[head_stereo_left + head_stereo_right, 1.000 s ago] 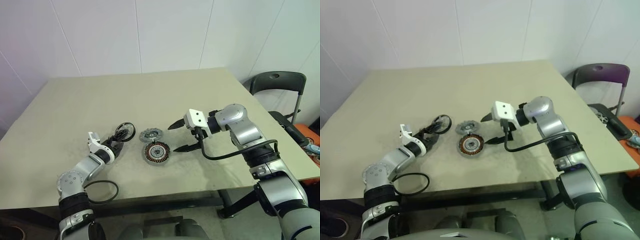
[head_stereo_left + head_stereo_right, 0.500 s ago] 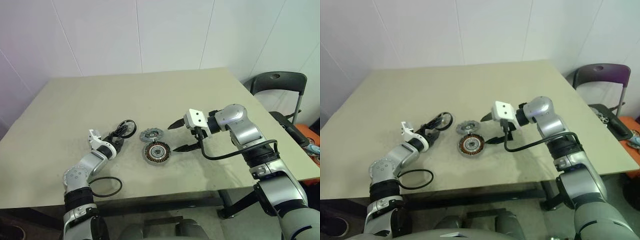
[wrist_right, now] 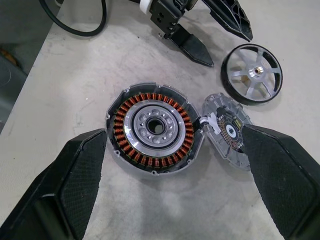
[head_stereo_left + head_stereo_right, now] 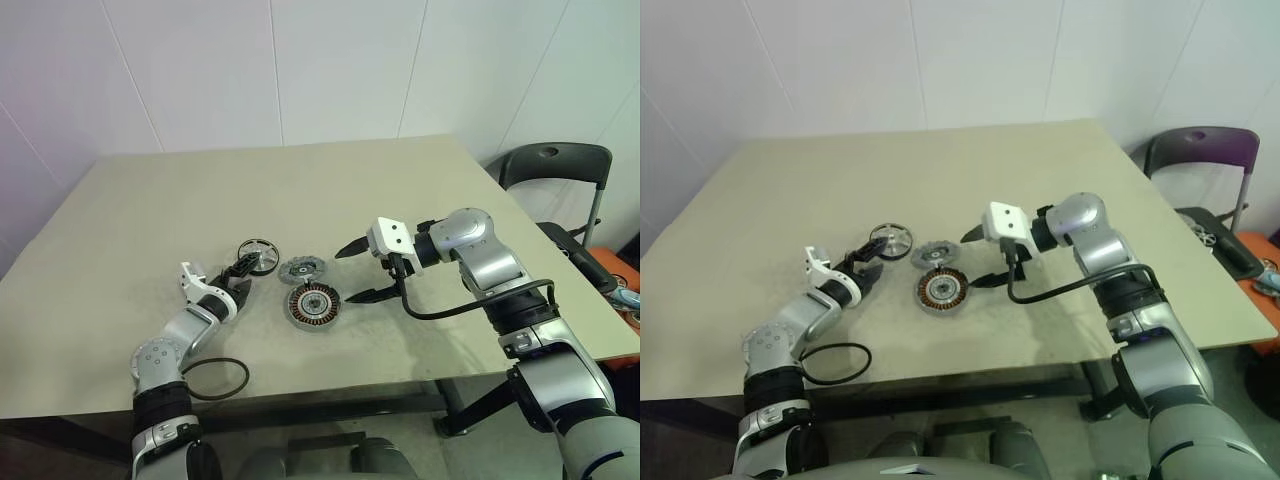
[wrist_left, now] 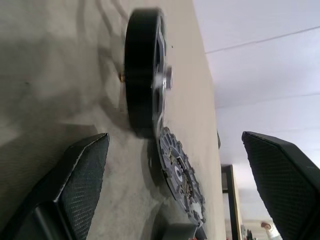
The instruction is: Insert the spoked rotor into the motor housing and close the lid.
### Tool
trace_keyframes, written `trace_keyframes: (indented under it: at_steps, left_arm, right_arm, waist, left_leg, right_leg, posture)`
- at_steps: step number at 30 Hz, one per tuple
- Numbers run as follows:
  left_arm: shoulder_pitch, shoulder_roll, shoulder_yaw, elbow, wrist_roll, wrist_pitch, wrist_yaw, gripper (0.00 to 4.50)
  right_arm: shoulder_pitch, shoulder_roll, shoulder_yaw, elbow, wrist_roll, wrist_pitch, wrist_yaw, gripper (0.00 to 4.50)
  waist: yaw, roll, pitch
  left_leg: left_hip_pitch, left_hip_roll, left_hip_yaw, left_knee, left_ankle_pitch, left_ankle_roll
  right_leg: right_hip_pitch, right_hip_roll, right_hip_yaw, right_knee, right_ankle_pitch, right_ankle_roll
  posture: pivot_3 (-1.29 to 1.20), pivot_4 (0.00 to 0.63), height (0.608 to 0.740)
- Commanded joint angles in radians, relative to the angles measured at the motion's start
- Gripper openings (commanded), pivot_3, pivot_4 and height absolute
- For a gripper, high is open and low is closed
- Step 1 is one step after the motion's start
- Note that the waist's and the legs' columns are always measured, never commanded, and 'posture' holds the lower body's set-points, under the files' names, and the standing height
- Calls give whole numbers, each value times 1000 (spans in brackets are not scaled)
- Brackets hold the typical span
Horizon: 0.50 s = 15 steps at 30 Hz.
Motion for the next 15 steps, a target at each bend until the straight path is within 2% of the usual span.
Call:
trace_keyframes:
  at_steps: [1, 15]
  left_arm:
    - [-53, 7, 19, 58, -2, -41, -15, 4500]
    - [-117, 26, 6, 185, 64, -82, -88, 4500]
  right_arm:
    - [-30, 4, -13, -19, 8, -5, -1, 4466]
    - [-11, -28, -27, -66, 16, 28, -5, 4466]
  waist:
    - [2, 0, 0]
    - [6, 0, 0]
  left_leg:
    - [0, 0, 0, 0, 0, 0]
    - [1, 0, 0, 1, 0, 0]
  right_leg:
    - [0, 0, 0, 0, 0, 0]
    - [1, 0, 0, 0, -1, 2]
  posture:
    - [0, 0, 740]
    - [0, 0, 740]
